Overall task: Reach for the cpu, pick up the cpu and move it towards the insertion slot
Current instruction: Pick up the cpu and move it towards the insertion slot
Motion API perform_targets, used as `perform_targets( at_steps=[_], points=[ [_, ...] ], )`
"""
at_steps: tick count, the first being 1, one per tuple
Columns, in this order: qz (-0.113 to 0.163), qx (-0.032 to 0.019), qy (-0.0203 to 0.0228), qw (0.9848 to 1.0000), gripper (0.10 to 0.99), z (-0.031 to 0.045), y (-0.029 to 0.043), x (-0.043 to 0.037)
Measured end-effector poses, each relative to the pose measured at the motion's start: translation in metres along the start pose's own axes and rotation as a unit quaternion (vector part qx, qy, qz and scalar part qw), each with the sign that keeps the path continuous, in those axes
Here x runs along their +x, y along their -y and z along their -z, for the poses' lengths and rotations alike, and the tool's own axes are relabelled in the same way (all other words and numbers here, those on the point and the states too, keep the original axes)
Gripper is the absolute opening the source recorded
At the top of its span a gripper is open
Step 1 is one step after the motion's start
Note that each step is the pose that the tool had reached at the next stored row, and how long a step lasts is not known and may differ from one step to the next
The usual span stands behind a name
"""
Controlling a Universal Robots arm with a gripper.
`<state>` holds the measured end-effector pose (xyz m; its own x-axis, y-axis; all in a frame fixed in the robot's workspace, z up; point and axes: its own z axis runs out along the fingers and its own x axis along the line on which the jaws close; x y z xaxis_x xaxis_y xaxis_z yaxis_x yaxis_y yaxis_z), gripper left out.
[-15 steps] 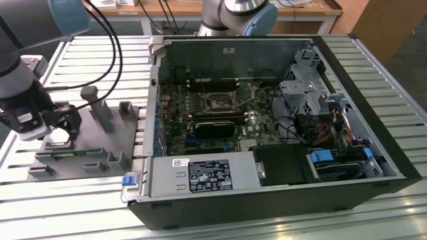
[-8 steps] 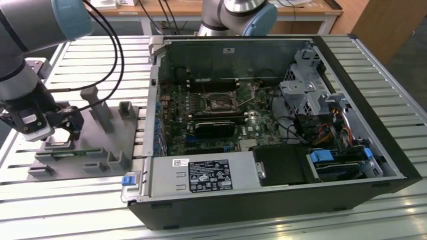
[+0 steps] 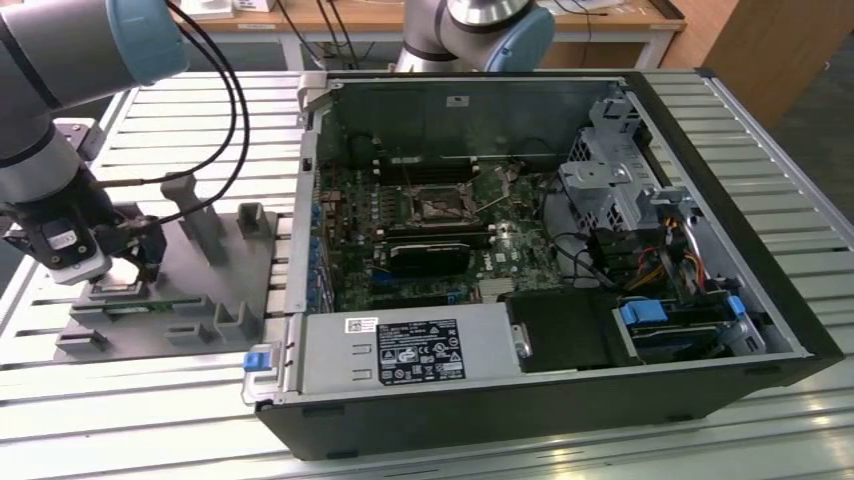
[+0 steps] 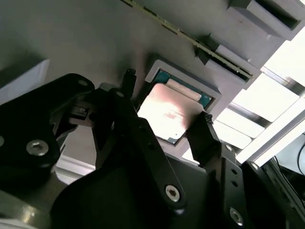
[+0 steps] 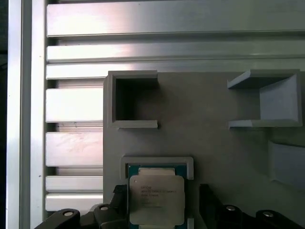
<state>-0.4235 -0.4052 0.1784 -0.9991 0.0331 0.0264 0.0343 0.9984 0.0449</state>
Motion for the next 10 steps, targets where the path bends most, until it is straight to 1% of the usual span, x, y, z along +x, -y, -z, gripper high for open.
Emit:
perform_targets(
  at_steps=[2,3,4,5,8,10],
  points=[
    [0.0,-0.0001,0.0001,1.0,0.635,-0.0001,-0.0001,0.0],
    [0.0,-0.0002,0.0001,1.0,0.635,-0.0001,-0.0003,0.0],
    [0.0,-0.0004,0.0001,1.0,0.58,0.0005,-0.0005,0.0],
    [0.0,-0.0007,0.0002,1.0,0.545,0.0021,-0.0008,0.0],
    [0.0,-0.0012,0.0001,1.0,0.545,0.0107,-0.0017,0.0003],
    [0.0,-0.0013,0.0001,1.0,0.545,0.0188,-0.0023,0.0005]
  ],
)
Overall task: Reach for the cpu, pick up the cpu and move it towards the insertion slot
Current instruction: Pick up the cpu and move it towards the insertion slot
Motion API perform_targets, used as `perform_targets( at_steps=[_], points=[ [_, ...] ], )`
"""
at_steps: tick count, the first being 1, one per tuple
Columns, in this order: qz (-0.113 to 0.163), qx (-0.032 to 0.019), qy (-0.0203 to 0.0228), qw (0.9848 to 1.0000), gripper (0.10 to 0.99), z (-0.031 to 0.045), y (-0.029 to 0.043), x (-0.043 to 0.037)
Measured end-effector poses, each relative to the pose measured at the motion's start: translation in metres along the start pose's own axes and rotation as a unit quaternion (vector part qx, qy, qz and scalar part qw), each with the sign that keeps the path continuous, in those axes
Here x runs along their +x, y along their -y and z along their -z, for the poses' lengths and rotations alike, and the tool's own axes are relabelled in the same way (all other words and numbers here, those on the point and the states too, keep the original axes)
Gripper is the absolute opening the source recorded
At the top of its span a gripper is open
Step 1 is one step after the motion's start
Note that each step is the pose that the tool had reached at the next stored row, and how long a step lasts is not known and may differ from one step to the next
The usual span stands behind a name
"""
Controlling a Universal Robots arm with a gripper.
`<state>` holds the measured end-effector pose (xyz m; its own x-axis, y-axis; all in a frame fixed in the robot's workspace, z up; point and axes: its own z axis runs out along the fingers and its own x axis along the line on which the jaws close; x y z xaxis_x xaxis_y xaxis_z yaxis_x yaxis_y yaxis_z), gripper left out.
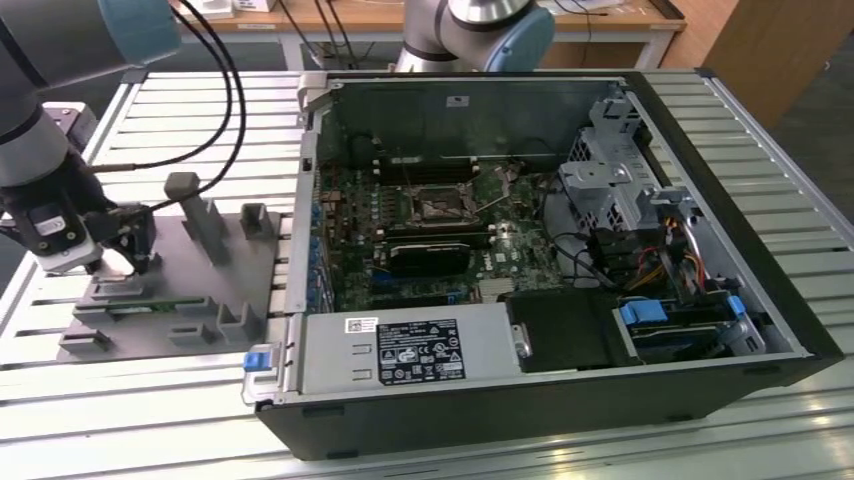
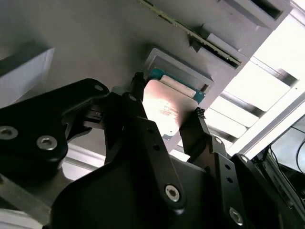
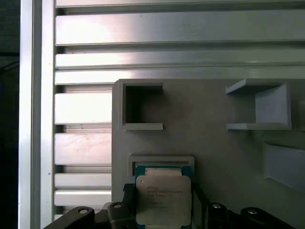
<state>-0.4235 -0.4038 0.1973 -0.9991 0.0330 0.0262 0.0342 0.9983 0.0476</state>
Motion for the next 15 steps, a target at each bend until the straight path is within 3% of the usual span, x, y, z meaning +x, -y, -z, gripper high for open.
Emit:
perform_targets(
  at_steps=[15],
  points=[
    [0.0,0.0,-0.0001,1.0,0.545,0.0682,-0.0034,0.0018]
  ],
)
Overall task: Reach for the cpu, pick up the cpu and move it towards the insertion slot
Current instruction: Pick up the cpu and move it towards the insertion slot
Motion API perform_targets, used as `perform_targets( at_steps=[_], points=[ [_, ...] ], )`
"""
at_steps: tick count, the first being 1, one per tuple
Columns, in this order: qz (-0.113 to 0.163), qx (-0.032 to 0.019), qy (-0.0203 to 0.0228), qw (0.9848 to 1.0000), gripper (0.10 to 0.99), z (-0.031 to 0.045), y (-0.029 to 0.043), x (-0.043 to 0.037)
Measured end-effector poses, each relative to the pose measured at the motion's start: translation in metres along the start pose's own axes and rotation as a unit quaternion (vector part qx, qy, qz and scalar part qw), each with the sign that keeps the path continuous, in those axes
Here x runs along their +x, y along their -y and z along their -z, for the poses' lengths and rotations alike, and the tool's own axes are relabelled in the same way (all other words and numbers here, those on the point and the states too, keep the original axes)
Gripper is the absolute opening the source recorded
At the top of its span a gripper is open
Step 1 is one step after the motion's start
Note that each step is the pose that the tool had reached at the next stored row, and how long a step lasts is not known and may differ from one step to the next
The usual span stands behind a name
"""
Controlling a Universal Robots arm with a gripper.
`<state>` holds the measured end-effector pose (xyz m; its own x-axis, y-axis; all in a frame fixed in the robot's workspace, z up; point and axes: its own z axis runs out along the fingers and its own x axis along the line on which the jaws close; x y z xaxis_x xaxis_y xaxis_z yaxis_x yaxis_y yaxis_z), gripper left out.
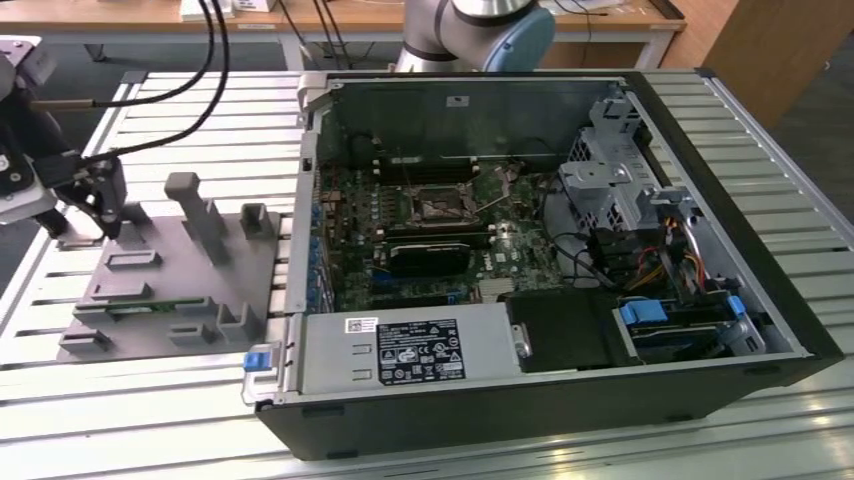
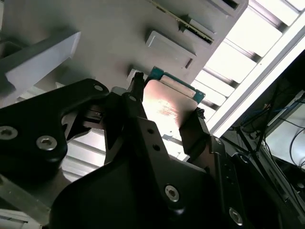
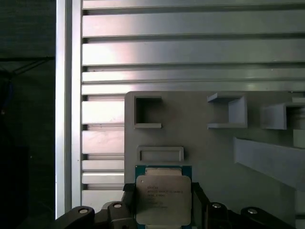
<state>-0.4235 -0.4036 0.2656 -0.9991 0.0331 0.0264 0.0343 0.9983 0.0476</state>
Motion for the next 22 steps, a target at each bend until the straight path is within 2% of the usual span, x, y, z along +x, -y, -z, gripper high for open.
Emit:
perform_targets(
  at_steps=[22],
  points=[
    [0.0,-0.0008,0.0,1.0,0.545,0.0994,-0.0047,0.0026]
  ],
)
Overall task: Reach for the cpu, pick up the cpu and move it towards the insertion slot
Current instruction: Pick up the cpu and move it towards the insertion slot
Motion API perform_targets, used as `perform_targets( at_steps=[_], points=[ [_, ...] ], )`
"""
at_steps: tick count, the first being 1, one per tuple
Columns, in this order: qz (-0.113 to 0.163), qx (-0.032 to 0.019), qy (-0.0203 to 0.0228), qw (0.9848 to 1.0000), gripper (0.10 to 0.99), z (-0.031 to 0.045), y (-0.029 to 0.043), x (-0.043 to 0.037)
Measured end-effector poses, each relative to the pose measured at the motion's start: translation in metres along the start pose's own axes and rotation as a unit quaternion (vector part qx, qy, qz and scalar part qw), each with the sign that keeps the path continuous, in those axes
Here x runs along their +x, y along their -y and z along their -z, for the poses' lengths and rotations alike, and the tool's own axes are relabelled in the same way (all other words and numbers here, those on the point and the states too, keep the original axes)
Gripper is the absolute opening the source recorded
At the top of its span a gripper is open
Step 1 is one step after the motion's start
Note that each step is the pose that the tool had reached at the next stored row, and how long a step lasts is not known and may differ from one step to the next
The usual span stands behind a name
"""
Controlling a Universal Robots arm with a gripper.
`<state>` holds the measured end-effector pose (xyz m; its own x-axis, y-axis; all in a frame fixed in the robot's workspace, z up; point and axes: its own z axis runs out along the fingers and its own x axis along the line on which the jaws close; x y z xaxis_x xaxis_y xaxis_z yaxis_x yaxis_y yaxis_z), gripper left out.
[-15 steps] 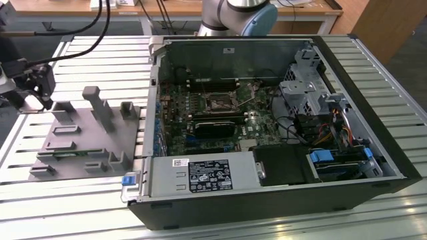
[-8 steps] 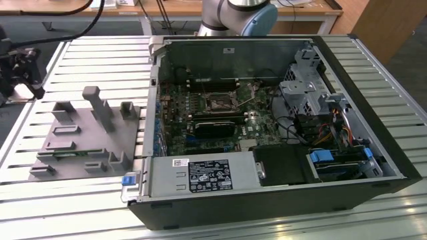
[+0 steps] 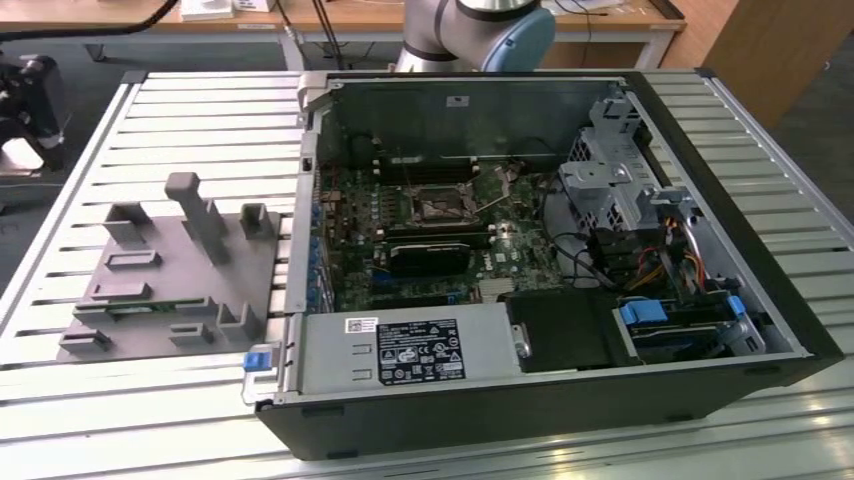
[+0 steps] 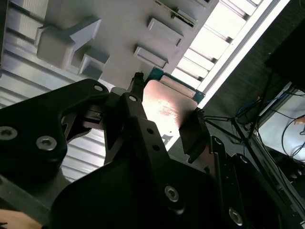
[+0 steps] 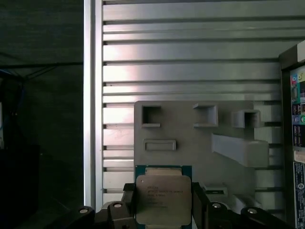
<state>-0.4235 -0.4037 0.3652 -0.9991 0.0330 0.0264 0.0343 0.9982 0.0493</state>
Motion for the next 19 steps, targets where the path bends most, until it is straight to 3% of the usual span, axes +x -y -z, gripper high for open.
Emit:
perform_targets(
  at_steps=[6,9,12,19],
  points=[
    [0.0,-0.0001,0.0001,1.0,0.545,0.027,-0.0013,0.0007],
    [0.0,-0.0001,0.0003,1.0,0.545,0.0363,-0.0018,0.0],
    [0.0,-0.0001,0.0004,1.0,0.545,0.039,-0.0022,-0.0069],
    [0.0,-0.0002,0.0003,1.0,0.545,0.0399,-0.0031,-0.0335]
  ],
)
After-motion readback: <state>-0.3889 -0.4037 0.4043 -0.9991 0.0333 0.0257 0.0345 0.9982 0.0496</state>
